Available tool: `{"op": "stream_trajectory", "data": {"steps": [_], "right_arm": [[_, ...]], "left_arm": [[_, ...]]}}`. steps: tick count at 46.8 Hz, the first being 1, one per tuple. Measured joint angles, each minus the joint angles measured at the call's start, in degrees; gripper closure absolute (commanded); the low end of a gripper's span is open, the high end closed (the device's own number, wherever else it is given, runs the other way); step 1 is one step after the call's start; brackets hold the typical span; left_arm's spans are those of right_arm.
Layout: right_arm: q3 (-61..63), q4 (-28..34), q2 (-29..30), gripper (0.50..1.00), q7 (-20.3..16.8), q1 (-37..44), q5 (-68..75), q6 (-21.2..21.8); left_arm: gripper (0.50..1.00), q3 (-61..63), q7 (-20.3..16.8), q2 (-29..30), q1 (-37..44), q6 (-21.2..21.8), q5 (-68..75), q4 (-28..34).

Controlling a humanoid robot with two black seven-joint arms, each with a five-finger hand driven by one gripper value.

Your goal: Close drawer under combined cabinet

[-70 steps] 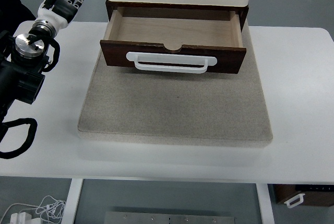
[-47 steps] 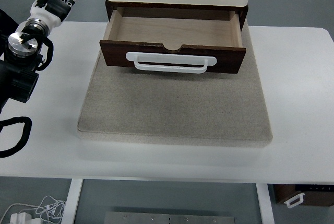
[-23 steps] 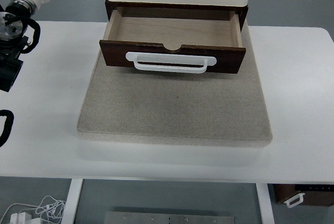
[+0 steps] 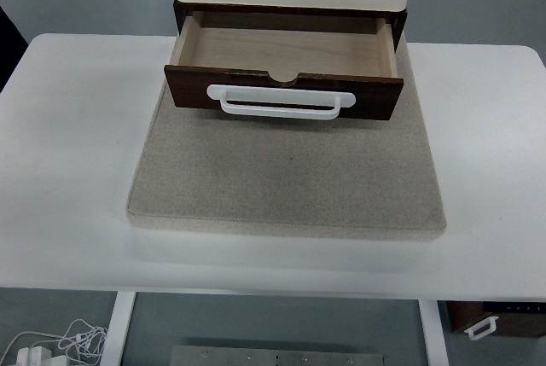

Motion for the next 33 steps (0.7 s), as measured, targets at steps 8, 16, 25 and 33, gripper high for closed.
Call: {"op": "stream_trajectory", "data": {"steps": [8, 16, 25, 33], "right_arm": [[0.00, -0.01, 0.00, 0.548, -0.03, -0.01, 0.00, 0.01], [0.00, -0.02, 0.00, 0.548, -0.02, -0.01, 0.00, 0.01], [0.00, -0.02, 0.00, 0.548, -0.04, -0.01, 0.00, 0.01], [0.00, -0.02, 0.00, 0.548, -0.03, 0.00, 0.00, 0.00]], "left_arm": [[0.500, 0.70, -0.09, 7.60, -0.05, -0.54, 0.13, -12.90], [0.500, 4.73, -0.10, 11.71, -0.30, -1.25, 2.24, -22.26], [0.500, 8.60, -0.10, 12.53, -0.57, -5.24, 10.17, -28.24], [0.500, 13.71, 0.50, 12.37, -0.91, -9.39, 20.66, -31.74]]}}
